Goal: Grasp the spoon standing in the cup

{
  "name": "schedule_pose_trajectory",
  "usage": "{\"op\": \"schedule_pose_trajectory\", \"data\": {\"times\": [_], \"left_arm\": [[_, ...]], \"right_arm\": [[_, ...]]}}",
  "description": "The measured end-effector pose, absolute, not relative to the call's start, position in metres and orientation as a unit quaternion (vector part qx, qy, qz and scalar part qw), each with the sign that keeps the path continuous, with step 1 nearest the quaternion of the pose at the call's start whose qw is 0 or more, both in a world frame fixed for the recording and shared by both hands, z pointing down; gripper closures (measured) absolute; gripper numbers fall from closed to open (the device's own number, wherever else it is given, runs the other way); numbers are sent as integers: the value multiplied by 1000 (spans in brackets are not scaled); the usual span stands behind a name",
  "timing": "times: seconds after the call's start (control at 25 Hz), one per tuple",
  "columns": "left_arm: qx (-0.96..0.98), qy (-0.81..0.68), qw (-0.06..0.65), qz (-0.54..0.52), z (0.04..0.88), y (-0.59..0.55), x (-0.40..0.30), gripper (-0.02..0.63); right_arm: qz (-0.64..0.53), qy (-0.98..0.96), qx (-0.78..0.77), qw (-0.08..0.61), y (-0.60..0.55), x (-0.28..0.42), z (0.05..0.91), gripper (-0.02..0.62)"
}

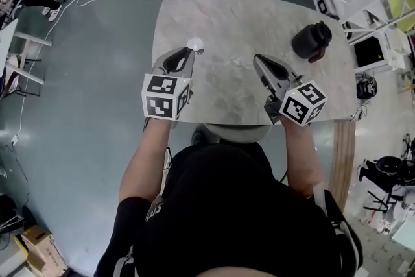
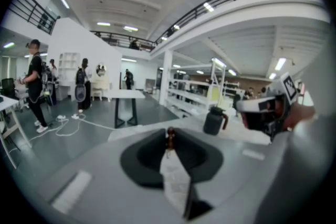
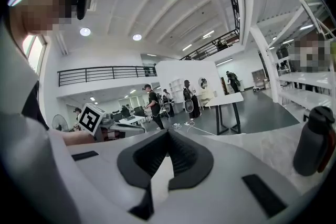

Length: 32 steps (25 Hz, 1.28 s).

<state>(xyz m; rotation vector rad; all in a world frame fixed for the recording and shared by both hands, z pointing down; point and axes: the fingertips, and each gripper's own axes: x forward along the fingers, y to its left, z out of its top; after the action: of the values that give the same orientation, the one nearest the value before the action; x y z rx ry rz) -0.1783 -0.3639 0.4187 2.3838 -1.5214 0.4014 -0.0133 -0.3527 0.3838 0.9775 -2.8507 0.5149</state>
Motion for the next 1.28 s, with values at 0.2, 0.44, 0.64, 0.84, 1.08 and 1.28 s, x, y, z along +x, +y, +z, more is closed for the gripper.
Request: {"op": "schedule_pose_trajectory", "data": {"times": [0.2,0.44,0.64,0.84,1.08,1.28], "left_arm": [[830,-534,128,103,387,-352,-198,549],[818,-558,123,63,356,-352,-196,549],[811,-573,108,52,340,-352,-196,551],[807,-580,103,36,327,-359,-169,549],[809,-578,100,37,323,-364,-143,550],[810,-576,100,40,325,-369,-132,551]], "right_arm": [[140,-943,301,18,-329,-38,344,603],[74,-951,300,21,-326,-18,312,603],[66,-948,311,-1,-336,1,300,603],[59,-947,315,-20,-344,34,289,604],[63,-949,309,-23,-346,56,291,604],[65,-949,308,-18,-349,62,301,604]]}}
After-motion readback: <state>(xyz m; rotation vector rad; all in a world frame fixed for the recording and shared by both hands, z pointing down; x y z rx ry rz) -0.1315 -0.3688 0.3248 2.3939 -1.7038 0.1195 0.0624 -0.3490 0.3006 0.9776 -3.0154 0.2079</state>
